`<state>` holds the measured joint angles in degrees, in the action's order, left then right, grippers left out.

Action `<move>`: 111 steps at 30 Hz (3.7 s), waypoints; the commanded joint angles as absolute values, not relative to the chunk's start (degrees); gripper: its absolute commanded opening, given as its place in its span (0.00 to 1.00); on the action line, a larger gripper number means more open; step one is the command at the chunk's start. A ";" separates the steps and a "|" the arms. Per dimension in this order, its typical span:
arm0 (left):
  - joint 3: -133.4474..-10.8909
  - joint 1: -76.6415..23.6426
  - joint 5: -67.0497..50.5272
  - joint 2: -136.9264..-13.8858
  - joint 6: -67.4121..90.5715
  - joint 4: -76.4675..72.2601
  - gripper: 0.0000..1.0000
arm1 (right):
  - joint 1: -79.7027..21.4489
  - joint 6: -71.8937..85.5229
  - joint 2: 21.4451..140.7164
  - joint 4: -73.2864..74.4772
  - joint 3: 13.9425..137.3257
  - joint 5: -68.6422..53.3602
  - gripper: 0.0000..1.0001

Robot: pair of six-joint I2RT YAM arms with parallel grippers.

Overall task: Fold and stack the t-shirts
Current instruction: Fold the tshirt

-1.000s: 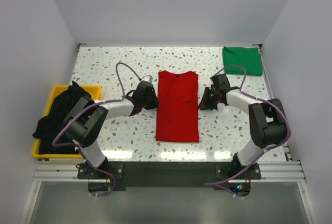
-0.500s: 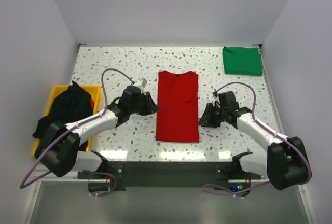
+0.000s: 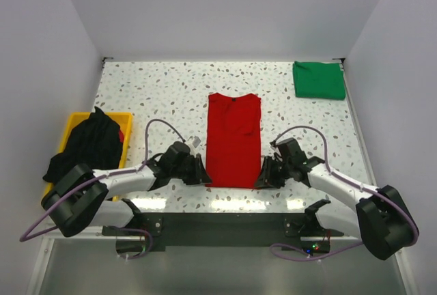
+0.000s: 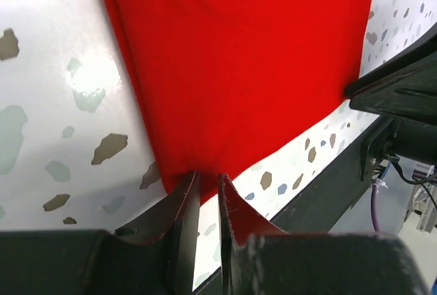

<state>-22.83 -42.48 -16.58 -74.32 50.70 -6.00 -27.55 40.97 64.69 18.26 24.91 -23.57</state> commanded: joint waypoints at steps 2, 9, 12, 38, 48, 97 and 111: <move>-20.66 -42.89 -17.67 -74.26 52.56 -9.67 0.21 | -27.86 42.01 62.67 18.10 20.40 -24.00 0.29; -21.18 -42.89 -16.61 -72.34 51.95 -5.29 0.19 | -27.95 42.10 55.48 25.12 20.83 -20.66 0.28; -23.11 -42.89 -15.21 -68.74 51.07 -0.11 0.22 | -27.86 41.40 51.52 31.97 22.50 -18.73 0.29; -17.93 -43.15 -16.00 -71.81 53.96 -5.72 0.41 | -27.77 47.72 52.56 18.81 15.29 -16.52 0.38; -18.81 -44.21 -14.94 -73.21 54.58 -5.36 0.28 | -27.86 48.43 54.58 14.86 13.97 -16.87 0.30; -51.12 -38.32 -14.06 -66.70 40.09 23.46 0.00 | -27.60 38.41 55.18 33.06 49.56 -17.41 0.00; -72.06 -27.43 -18.45 -88.14 37.09 22.07 0.00 | -13.99 37.44 75.13 25.14 66.17 -23.02 0.00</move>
